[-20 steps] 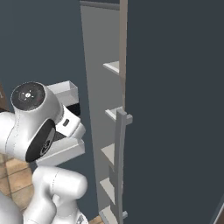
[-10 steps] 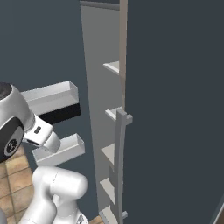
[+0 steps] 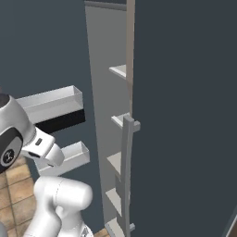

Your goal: Take the bottled waters from the counter and place them in the freezer to freeze. Close the freezer door after placing the bottles.

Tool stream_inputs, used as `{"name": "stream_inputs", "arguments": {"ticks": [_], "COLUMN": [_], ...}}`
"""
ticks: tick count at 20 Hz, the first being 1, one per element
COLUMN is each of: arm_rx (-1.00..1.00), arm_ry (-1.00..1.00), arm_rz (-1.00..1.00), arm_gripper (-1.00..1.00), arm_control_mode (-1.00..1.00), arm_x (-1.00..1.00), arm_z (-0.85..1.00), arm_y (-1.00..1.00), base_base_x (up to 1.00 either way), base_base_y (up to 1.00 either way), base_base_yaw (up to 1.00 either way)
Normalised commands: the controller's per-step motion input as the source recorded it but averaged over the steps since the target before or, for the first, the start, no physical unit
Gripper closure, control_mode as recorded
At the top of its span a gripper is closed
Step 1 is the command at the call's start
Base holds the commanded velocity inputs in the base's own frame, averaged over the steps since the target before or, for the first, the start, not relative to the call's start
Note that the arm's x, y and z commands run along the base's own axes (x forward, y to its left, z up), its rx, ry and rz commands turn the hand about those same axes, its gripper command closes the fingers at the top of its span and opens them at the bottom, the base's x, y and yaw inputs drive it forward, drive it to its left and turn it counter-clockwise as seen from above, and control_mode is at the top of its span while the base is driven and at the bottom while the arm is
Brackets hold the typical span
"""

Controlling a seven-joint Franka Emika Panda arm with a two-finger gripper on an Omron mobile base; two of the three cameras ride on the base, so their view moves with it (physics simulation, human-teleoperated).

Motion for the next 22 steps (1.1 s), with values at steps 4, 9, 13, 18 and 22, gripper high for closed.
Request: {"name": "stream_inputs", "arguments": {"ticks": [4, 9, 13, 18, 22], "arm_rx": [0.00, 0.00, 0.00, 0.00, 0.00], "arm_ry": [0.00, 0.00, 0.00, 0.00, 0.00], "arm_rz": [0.00, 0.00, 0.00, 0.00, 0.00], "arm_gripper": [-1.00, -1.00, -1.00, -1.00, -1.00], "arm_control_mode": [-1.00, -1.00, 1.00, 1.00, 1.00], "arm_x": [-0.01, -0.21, -0.15, 0.00, 0.00], "arm_z": [0.00, 0.00, 0.00, 0.00, 0.00], "arm_y": [0.00, 0.00, 0.00, 0.00, 0.00], "base_base_x": [0.00, 0.00, -0.55, -0.50, -0.05], "base_base_y": [0.00, 0.00, 0.04, 0.57, 0.98], "base_base_yaw": [0.00, 0.00, -0.01, -0.13, -0.24]}}
